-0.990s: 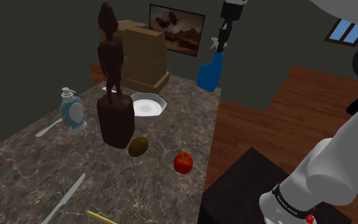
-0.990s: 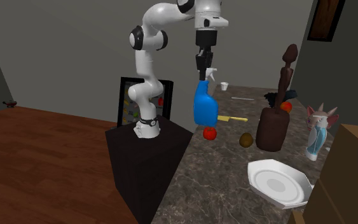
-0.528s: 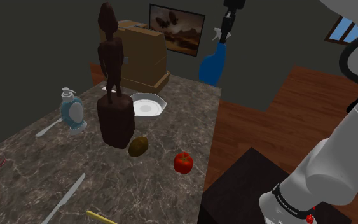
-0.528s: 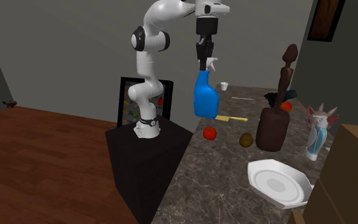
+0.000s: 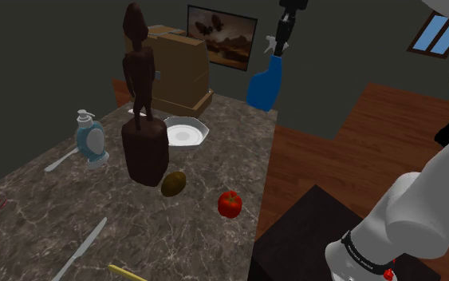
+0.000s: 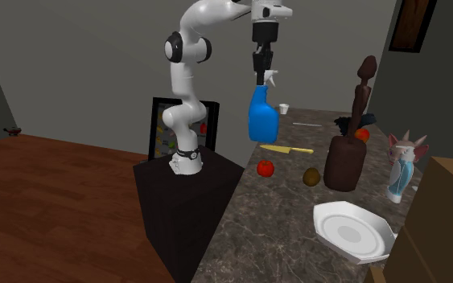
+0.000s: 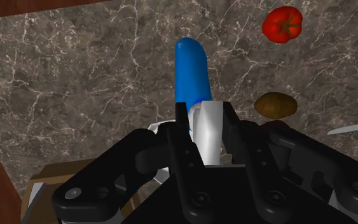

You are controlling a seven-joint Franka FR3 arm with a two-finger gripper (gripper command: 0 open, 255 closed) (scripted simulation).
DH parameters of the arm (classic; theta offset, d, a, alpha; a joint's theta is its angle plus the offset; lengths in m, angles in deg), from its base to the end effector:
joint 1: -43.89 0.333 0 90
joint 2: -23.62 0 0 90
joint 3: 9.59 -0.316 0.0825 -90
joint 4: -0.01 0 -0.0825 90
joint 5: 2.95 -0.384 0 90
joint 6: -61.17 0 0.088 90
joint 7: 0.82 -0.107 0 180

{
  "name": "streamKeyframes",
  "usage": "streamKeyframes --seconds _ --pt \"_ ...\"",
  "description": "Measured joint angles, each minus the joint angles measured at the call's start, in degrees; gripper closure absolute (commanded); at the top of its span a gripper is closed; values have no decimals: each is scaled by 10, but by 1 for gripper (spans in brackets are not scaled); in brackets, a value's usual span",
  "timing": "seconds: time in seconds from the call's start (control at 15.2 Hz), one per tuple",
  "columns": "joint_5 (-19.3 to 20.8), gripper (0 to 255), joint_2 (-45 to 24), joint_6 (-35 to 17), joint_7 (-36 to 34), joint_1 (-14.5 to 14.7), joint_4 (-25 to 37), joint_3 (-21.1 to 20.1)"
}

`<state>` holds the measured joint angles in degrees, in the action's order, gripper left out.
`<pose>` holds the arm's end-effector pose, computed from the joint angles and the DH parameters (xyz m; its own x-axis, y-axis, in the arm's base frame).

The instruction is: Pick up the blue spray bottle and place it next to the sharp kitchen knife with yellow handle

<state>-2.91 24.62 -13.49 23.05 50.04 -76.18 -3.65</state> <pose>0.5142 0.0011 0.7204 0.9130 0.4079 -0.0081 0.4078 -0.9130 -0.0048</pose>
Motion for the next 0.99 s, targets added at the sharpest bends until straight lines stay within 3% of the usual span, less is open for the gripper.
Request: streamKeyframes --seconds 0.53,0.99 --pt "-2 255 111 -63 -105 45 -174 -59" --pt "-21 255 171 -98 -197 80 -267 -118"
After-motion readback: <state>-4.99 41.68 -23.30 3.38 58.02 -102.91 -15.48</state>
